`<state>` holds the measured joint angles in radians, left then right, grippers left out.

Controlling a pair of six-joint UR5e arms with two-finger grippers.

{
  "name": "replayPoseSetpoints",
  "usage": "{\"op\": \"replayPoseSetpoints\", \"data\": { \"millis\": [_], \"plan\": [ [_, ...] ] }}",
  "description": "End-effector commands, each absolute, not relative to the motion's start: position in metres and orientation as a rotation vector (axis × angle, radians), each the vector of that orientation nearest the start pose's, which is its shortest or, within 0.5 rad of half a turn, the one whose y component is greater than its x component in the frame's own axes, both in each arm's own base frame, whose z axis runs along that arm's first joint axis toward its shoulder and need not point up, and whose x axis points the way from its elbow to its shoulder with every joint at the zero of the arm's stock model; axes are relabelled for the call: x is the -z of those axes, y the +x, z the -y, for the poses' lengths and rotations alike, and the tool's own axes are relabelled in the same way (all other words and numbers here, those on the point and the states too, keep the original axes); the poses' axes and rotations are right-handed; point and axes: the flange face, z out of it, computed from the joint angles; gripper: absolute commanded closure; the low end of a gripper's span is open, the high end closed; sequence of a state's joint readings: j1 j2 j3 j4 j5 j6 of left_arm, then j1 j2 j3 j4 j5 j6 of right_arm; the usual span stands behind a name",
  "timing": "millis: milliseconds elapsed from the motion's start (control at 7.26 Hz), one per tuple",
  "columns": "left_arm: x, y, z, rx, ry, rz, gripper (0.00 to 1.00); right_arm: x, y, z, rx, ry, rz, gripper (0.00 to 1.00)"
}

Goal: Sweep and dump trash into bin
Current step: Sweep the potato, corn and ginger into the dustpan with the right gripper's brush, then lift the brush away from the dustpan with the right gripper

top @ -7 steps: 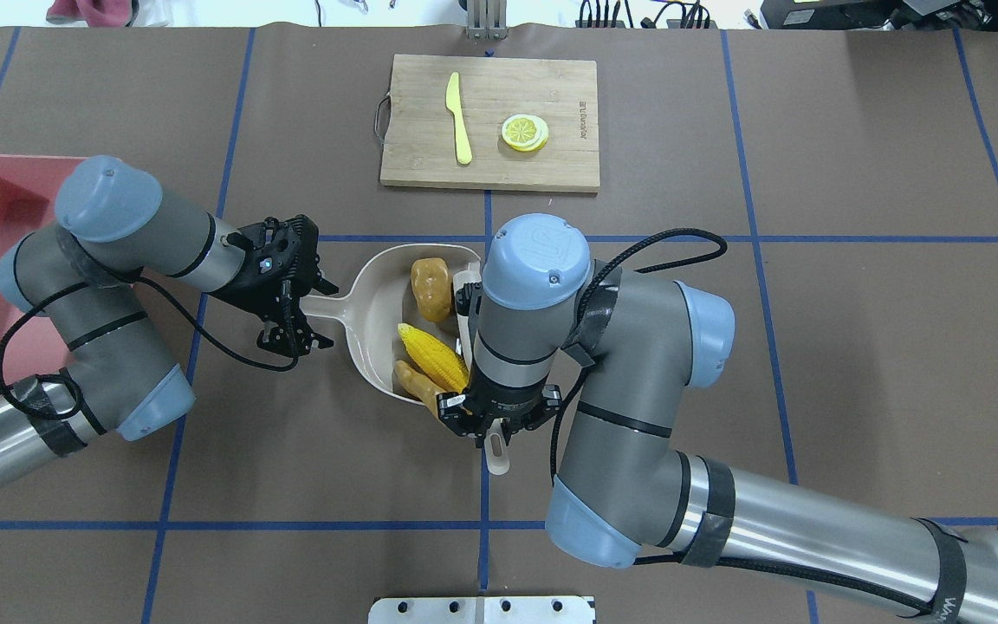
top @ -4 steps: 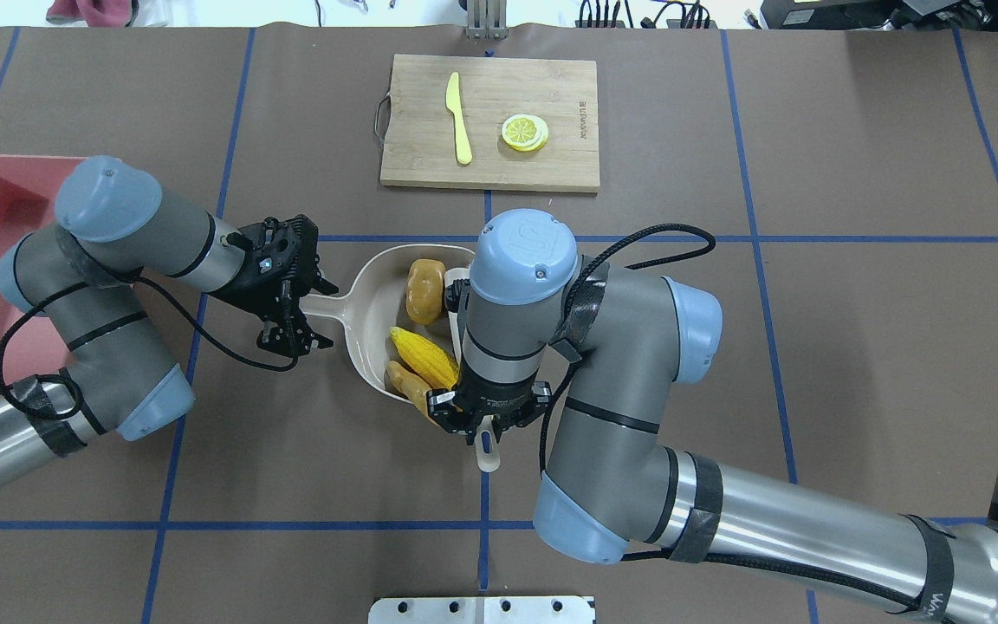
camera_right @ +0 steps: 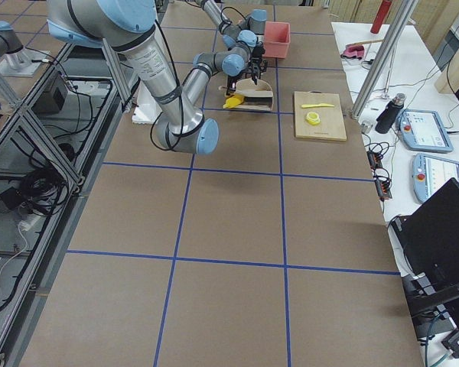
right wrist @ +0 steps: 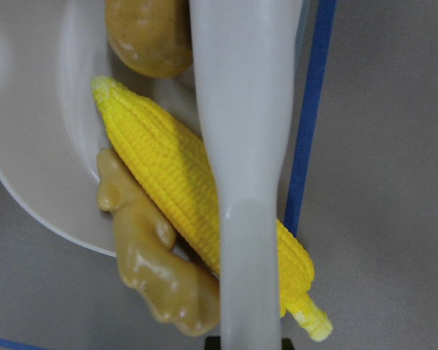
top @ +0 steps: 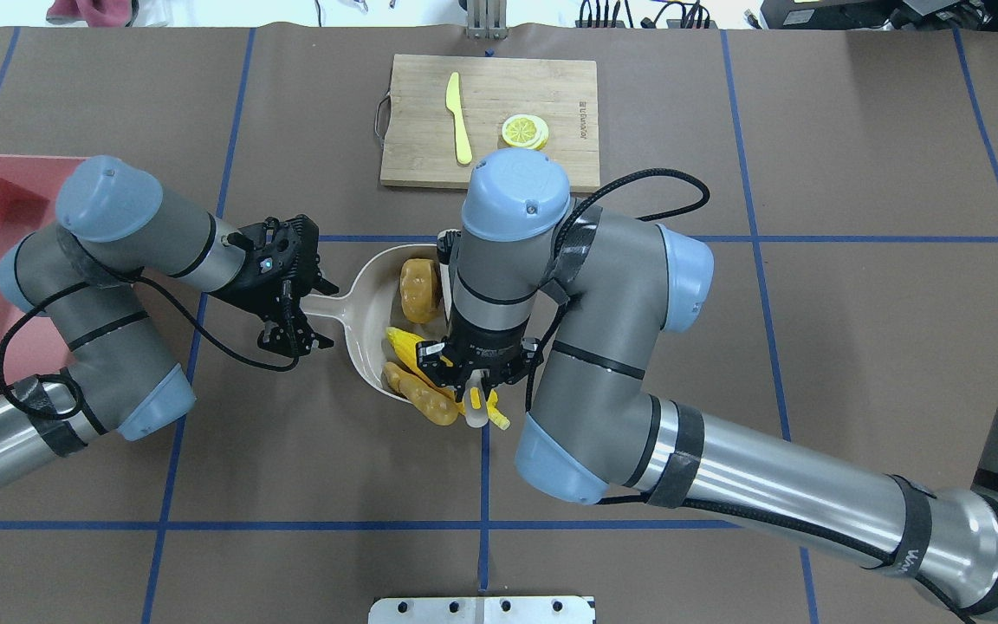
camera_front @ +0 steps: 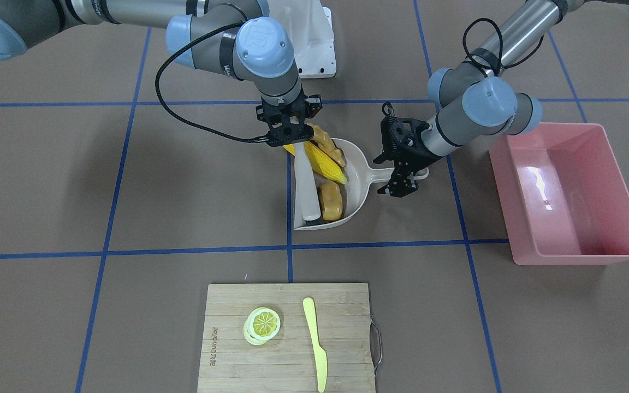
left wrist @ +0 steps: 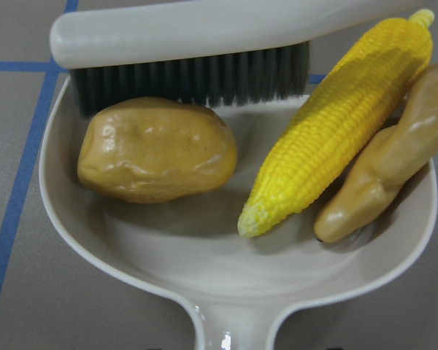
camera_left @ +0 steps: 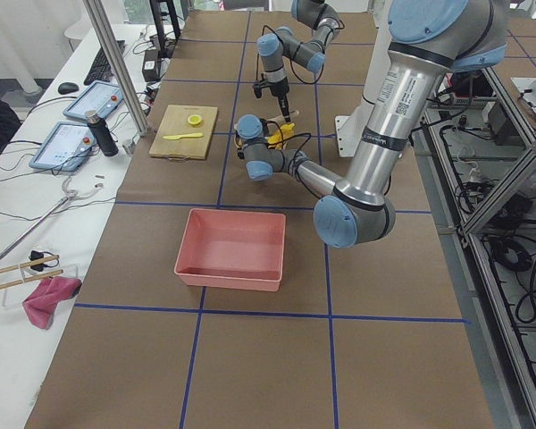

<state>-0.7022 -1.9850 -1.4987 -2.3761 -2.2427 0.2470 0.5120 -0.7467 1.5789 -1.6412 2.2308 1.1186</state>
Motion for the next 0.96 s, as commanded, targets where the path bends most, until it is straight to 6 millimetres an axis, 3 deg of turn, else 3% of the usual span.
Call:
{"op": "replayPoseSetpoints", "data": {
  "millis": [0,138,275,551,688,826],
  "plan": [
    [-0.361,0.452,0.476,-1.337,0.943,-0.983,0.20,-0.145,-0.548,0.435,0.182,-0.240,0.977,1.00],
    [-0.361,0.452,0.476,-1.337,0.943,-0.983,0.20,-0.149,-0.536,0.435,0.175,-0.248,0.984,1.00],
    [-0.360,0.452,0.475,-1.338,0.944,-0.984,0.20,-0.171,-0.515,0.432,0.158,-0.248,0.979,1.00],
    [-0.361,0.452,0.476,-1.337,0.943,-0.983,0.20,-0.211,-0.441,0.441,0.076,-0.239,0.938,1.00],
    [-0.361,0.452,0.476,-1.335,0.942,-0.984,0.31,-0.228,-0.410,0.440,0.059,-0.234,0.884,1.00],
    [-0.361,0.452,0.476,-1.337,0.943,-0.983,0.42,-0.272,-0.370,0.444,0.095,-0.192,0.842,1.00]
  ]
}}
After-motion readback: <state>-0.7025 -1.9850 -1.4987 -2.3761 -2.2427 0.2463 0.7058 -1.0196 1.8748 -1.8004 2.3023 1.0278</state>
